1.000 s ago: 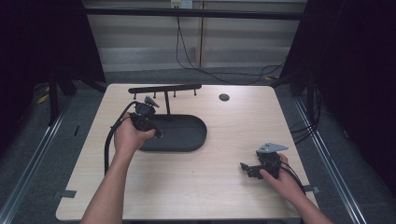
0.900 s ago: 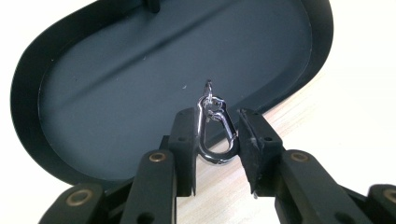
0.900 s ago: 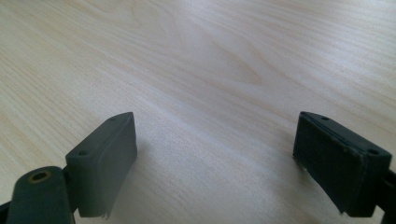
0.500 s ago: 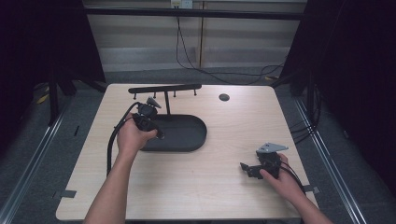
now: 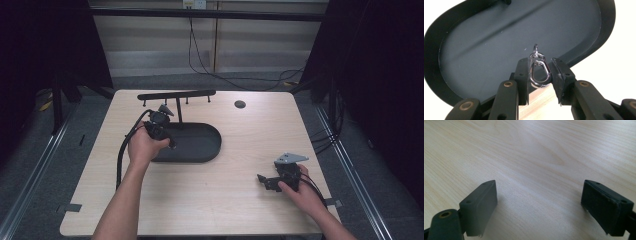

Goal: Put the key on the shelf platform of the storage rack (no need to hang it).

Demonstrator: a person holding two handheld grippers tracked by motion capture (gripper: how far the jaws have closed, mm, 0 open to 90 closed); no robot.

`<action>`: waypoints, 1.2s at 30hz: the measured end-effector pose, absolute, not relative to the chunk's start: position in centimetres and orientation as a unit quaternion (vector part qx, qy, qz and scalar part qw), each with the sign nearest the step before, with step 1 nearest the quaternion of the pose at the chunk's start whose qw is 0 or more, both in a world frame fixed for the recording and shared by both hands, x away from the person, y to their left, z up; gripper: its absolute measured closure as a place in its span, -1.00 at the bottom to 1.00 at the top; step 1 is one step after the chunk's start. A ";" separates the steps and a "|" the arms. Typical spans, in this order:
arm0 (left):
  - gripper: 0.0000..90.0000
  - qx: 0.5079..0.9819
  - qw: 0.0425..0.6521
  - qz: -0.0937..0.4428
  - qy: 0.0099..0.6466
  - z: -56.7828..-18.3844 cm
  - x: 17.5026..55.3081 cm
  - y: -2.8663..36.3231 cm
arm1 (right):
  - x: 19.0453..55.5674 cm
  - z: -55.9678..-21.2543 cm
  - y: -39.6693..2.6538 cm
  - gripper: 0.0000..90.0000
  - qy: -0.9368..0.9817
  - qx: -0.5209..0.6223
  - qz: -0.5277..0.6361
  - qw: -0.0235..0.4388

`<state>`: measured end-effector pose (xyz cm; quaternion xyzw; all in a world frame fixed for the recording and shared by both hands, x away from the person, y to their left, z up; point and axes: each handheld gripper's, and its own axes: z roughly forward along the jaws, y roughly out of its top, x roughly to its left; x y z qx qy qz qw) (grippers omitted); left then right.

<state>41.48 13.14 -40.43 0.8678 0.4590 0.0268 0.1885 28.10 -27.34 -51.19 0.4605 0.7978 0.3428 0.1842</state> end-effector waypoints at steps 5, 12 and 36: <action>0.51 0.869 0.191 0.030 0.455 -40.6 41.6 12.9 | 28.1 -51.2 -27.3 -0.71 0.798 0.461 0.343 0.184; 0.51 0.866 0.192 0.030 0.461 -40.8 41.8 12.7 | 28.1 -51.2 -27.3 -0.71 0.798 0.460 0.343 0.184; 0.51 0.865 0.188 0.032 0.464 -42.3 42.4 11.6 | 28.1 -51.2 -27.4 -0.72 0.798 0.460 0.343 0.184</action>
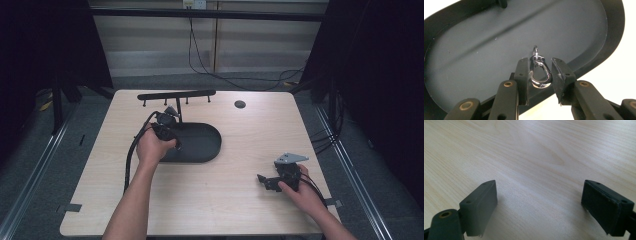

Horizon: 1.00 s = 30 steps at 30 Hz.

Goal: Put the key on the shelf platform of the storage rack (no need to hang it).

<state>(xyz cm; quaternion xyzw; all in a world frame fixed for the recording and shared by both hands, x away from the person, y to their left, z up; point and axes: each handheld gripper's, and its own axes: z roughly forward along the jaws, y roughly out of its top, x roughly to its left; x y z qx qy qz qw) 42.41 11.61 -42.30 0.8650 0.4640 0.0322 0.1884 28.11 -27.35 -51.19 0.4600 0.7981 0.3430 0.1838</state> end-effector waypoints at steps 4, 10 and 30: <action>0.51 0.862 0.192 0.038 0.468 -42.5 42.4 11.5 | 28.1 -51.2 -27.4 -0.72 0.798 0.460 0.343 0.184; 0.51 0.861 0.197 0.042 0.466 -42.8 42.6 11.3 | 28.1 -51.2 -27.4 -0.72 0.798 0.460 0.343 0.183; 0.51 0.859 0.192 0.049 0.472 -44.0 42.7 11.1 | 28.1 -51.2 -27.4 -0.72 0.799 0.459 0.343 0.183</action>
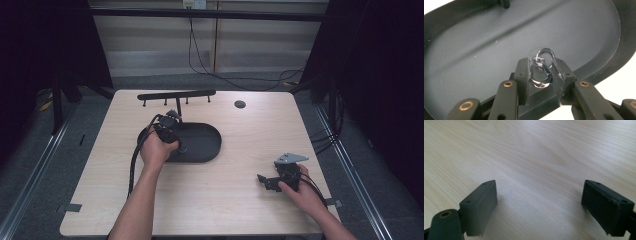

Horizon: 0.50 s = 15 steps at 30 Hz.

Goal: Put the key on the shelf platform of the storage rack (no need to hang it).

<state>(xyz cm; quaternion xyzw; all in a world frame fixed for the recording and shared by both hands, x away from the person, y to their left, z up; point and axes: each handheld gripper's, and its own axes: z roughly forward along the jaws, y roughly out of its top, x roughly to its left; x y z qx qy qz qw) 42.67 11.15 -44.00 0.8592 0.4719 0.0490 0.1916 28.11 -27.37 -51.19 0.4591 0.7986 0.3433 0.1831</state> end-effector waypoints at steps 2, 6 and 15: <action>0.51 0.859 0.191 0.049 0.472 -44.0 42.7 11.1 | 28.1 -51.2 -27.4 -0.72 0.799 0.459 0.343 0.183; 0.51 0.859 0.192 0.050 0.472 -44.3 42.9 11.0 | 28.1 -51.2 -27.4 -0.72 0.799 0.459 0.343 0.183; 0.51 0.858 0.195 0.054 0.472 -45.0 43.1 10.8 | 28.1 -51.2 -27.4 -0.72 0.799 0.459 0.343 0.183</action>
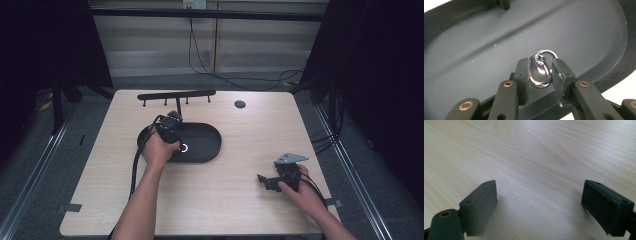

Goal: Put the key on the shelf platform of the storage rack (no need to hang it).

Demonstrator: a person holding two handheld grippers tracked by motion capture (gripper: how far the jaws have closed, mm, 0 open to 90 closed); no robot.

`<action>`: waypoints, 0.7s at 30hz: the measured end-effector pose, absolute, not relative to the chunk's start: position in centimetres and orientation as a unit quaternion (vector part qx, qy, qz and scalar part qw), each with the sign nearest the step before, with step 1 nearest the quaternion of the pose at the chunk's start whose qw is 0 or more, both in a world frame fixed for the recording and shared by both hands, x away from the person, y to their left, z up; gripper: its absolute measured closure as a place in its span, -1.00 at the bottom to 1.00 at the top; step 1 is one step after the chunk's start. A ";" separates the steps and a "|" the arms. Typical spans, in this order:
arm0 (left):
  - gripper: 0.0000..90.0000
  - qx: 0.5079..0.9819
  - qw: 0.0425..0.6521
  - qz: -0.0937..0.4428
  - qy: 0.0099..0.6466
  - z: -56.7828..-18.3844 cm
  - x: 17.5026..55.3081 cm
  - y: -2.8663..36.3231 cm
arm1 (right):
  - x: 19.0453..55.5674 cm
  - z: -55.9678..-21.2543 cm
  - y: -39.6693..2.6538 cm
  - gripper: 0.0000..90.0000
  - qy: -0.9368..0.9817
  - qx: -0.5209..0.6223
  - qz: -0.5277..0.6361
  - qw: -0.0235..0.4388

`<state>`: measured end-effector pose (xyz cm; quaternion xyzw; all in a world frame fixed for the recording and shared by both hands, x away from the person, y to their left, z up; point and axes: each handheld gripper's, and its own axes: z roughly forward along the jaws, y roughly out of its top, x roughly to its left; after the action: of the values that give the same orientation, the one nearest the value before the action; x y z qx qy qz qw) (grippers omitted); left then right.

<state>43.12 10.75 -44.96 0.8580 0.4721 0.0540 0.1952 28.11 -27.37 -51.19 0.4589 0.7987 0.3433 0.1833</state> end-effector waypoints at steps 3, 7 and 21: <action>0.51 0.859 0.191 0.055 0.472 -45.1 43.2 10.7 | 28.1 -51.2 -27.4 -0.72 0.799 0.459 0.343 0.183; 0.51 0.860 0.191 0.056 0.470 -45.3 43.3 10.6 | 28.1 -51.2 -27.4 -0.72 0.799 0.459 0.343 0.183; 0.50 0.858 0.191 0.057 0.474 -45.7 43.4 10.5 | 28.1 -51.2 -27.4 -0.72 0.799 0.459 0.343 0.183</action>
<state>43.45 10.54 -45.70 0.8576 0.4742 0.0570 0.1908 28.10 -27.36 -51.19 0.4595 0.7986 0.3431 0.1829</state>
